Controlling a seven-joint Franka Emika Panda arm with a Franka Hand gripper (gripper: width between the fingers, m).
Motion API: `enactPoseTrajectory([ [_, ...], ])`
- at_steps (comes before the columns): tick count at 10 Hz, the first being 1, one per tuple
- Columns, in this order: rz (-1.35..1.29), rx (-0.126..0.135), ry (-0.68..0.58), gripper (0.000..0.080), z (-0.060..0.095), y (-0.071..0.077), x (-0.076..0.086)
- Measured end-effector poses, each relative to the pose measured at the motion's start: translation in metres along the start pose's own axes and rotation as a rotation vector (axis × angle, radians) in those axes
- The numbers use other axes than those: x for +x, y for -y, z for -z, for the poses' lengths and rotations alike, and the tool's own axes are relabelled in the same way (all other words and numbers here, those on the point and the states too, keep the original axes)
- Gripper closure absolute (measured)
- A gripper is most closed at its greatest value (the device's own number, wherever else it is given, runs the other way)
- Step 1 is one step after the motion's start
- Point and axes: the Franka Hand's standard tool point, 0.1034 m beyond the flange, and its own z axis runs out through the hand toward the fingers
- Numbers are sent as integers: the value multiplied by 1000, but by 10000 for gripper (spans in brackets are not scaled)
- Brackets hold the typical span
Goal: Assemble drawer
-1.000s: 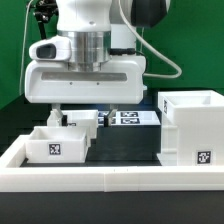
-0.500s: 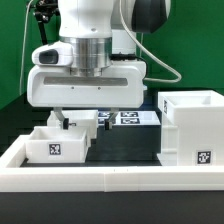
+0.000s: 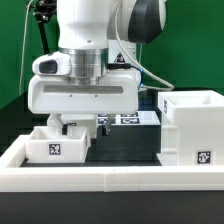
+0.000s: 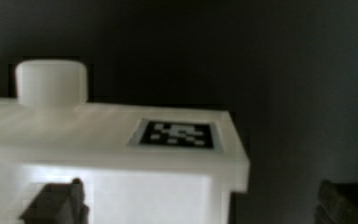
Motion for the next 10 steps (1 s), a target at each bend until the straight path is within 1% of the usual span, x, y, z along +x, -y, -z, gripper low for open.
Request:
enactPoseTrajectory([
  [2, 4, -12, -7, 151, -10, -1, -1],
  [4, 7, -19, -13, 151, -17, -1, -1],
  [9, 6, -20, -12, 151, -18, 0, -2],
  [10, 7, -21, -12, 286, -18, -1, -2],
])
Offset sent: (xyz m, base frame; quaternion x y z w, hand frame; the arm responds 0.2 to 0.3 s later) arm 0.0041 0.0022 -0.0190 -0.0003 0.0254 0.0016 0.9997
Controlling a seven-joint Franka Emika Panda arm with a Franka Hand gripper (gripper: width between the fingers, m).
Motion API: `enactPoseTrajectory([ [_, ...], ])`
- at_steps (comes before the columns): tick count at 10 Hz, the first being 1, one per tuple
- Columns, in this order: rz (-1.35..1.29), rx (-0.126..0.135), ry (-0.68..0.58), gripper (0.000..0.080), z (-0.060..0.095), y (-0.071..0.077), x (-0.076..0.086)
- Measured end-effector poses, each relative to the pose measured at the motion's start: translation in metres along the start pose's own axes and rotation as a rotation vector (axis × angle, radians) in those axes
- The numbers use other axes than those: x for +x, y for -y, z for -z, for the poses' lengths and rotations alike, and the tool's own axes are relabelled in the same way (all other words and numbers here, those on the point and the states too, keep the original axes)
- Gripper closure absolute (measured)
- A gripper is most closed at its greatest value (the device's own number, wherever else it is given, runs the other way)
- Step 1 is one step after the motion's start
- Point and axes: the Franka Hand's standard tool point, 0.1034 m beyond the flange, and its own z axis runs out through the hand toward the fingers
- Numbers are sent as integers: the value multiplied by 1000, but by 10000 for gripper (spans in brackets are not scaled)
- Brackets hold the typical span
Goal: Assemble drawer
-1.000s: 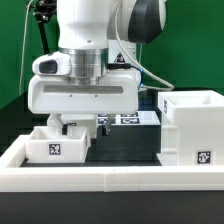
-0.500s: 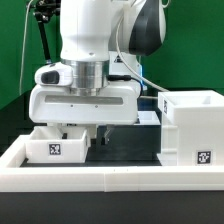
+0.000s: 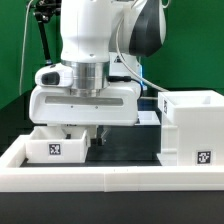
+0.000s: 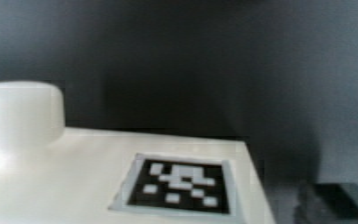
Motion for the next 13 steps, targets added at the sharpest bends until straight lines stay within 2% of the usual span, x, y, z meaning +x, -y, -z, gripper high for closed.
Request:
enactPoseTrajectory([
  [2, 0, 0, 0, 560, 0, 0, 0],
  [3, 0, 0, 0, 560, 0, 0, 0],
  [4, 0, 0, 0, 726, 0, 0, 0],
  [5, 0, 0, 0, 758, 0, 0, 0],
  [11, 3, 0, 0, 758, 1, 1, 0],
  [13, 33, 2, -21, 758, 14, 14, 8],
])
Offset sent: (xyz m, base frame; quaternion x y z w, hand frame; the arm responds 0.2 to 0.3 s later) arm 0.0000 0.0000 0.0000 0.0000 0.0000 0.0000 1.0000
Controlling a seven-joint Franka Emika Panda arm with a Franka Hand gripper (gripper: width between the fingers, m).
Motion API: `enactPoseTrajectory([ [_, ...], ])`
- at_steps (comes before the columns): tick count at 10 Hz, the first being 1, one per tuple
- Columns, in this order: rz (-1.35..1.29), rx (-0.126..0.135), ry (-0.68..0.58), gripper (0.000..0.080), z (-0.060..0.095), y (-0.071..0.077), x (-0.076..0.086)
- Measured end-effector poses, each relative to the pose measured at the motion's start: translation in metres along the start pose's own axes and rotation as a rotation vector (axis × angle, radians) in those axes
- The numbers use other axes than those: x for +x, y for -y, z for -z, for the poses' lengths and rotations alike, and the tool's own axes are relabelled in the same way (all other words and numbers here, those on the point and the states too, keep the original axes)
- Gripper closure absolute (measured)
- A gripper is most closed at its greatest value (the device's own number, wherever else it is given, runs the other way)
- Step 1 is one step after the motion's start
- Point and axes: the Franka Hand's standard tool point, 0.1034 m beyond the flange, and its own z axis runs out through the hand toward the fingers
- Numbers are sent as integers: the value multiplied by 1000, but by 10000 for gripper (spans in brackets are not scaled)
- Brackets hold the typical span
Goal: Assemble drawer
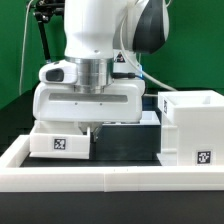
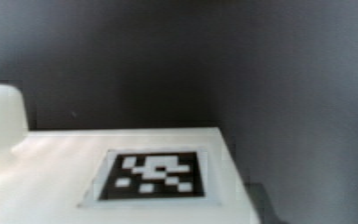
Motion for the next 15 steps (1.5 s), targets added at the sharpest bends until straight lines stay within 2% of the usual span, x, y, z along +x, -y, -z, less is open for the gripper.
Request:
enactPoseTrajectory([
  [2, 35, 2, -28, 758, 14, 11, 9],
  [5, 70, 1, -22, 757, 11, 9, 7],
  [7, 183, -1, -21, 757, 10, 9, 7],
  [12, 765, -32, -1, 757, 8, 15, 8],
  [15, 930, -43, 12, 757, 8, 11, 7],
])
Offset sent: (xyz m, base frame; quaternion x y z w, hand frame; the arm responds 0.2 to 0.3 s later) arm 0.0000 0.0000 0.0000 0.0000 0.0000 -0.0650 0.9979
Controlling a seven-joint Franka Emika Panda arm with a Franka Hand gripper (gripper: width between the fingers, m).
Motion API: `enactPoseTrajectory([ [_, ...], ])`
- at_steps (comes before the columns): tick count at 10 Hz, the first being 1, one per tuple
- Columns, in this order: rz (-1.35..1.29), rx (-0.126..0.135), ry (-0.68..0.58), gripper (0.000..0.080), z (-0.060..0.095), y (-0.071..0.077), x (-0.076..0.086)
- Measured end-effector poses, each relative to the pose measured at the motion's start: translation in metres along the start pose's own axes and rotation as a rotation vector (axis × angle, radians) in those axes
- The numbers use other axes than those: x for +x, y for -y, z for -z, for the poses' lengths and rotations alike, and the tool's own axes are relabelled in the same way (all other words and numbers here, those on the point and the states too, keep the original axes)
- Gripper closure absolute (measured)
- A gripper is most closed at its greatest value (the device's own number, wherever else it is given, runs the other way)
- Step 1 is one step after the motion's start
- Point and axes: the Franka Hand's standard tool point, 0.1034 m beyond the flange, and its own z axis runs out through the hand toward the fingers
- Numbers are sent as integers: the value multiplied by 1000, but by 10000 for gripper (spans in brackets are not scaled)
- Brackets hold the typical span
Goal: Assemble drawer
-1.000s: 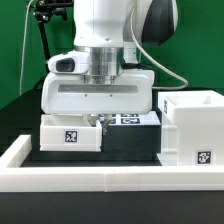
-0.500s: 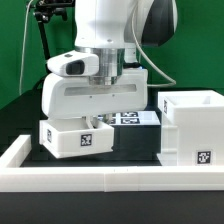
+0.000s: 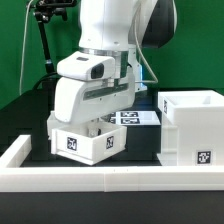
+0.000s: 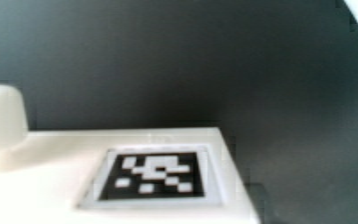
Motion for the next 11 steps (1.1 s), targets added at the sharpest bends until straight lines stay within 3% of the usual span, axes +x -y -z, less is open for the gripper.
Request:
enactPoseTrajectory([
  [3, 269, -6, 15, 757, -1, 0, -1],
  [7, 725, -16, 43, 757, 2, 1, 14],
  [11, 730, -10, 50, 757, 0, 1, 13],
])
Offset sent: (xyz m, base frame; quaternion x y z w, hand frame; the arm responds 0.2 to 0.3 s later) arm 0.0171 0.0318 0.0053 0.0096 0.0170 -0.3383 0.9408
